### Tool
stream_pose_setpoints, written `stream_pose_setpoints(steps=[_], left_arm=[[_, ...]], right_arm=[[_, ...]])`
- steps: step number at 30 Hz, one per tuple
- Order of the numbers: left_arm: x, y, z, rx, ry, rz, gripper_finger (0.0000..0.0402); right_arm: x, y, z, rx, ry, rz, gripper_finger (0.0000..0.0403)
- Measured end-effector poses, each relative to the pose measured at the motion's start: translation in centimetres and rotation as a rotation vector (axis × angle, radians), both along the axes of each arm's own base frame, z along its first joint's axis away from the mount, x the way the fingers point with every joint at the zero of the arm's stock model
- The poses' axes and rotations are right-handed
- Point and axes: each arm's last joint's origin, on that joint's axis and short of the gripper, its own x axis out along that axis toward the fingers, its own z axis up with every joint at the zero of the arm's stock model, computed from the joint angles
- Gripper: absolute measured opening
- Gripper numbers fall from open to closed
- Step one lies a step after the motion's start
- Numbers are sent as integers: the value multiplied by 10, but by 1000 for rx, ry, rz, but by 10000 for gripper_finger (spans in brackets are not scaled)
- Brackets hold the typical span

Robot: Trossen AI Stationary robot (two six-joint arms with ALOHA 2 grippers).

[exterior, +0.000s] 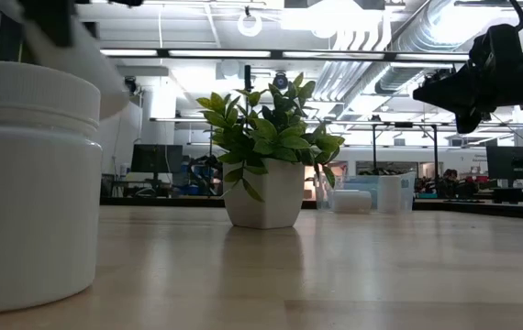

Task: Pick and place pill bottles into a basket
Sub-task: Put the left white pill bottle into the transparent bin

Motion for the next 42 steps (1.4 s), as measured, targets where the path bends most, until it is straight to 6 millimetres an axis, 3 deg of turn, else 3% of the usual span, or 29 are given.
stream_pose_setpoints(steps=[7, 15, 30, 42], left_arm=[[9, 31, 3, 98, -24, -68, 211], [2, 62, 12, 182, -7, -195, 211], [-4, 149, 35, 299, -170, -276, 211], [21, 202, 51, 421, -454, -6, 211]], right_arm=[[0, 0, 0, -1, 1, -1, 1], [0, 0, 0, 5, -4, -3, 1], [0, 0, 0, 24, -9, -13, 3], [0, -1, 0, 20, -9, -20, 2]])
